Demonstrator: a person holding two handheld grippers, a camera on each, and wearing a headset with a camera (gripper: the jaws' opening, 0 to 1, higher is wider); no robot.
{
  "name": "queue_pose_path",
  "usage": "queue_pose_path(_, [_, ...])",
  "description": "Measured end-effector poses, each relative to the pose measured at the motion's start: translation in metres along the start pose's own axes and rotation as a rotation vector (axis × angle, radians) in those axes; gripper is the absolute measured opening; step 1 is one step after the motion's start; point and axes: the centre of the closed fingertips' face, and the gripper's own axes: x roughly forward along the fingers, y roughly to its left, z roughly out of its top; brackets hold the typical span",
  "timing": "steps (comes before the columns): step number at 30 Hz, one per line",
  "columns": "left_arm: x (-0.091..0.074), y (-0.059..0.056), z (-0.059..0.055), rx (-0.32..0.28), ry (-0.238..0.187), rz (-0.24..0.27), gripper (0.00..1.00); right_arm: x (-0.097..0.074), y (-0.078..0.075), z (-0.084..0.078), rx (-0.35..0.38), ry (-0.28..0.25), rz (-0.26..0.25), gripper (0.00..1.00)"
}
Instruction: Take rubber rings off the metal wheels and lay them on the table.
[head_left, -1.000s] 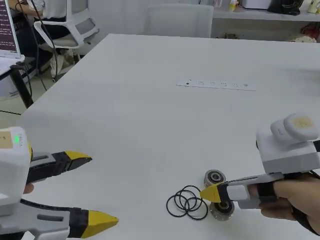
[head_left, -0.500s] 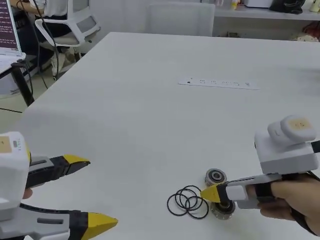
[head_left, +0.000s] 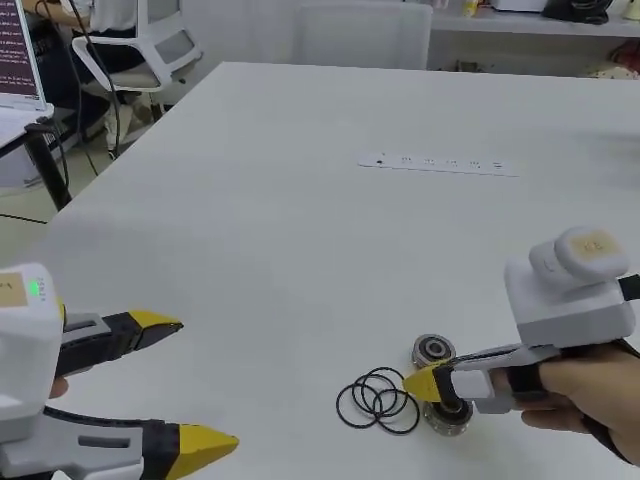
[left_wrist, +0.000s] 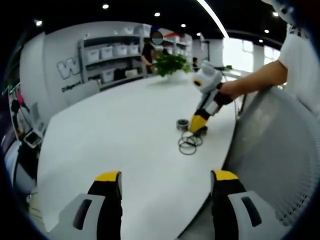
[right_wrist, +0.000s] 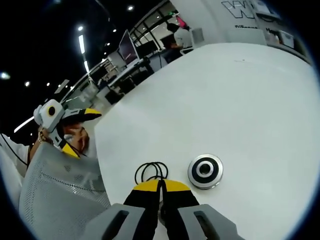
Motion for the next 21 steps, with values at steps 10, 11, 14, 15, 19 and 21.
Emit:
queue_pose_path(10, [0.0007, 0.0000, 0.0017, 0.008, 0.001, 0.002, 0.73, 0.0001, 0.0008, -0.0008, -0.060, 0.015, -0.015, 0.01])
queue_pose_path(11, [0.0005, 0.0002, 0.0018, 0.008, 0.001, 0.002, 0.73, 0.0000, 0.0006, -0.0006, -0.066, 0.015, -0.018, 0.02])
queue_pose_path(14, [0.0000, 0.0005, 0.0014, 0.006, 0.002, 0.003, 0.73, -0.0003, 0.0005, -0.0011, -0.077, 0.019, -0.021, 0.02])
queue_pose_path(15, [-0.0002, 0.0005, 0.0009, 0.007, 0.004, 0.004, 0.73, -0.0004, 0.0005, -0.0012, -0.078, 0.020, -0.021, 0.02])
queue_pose_path(19, [-0.0005, 0.0003, -0.0001, 0.008, 0.007, 0.003, 0.73, -0.0001, 0.0009, -0.0015, -0.095, 0.026, -0.025, 0.03])
queue_pose_path(21, [-0.0008, 0.0002, 0.0007, 0.009, 0.005, 0.004, 0.73, -0.0001, 0.0009, -0.0015, -0.103, 0.028, -0.029, 0.04])
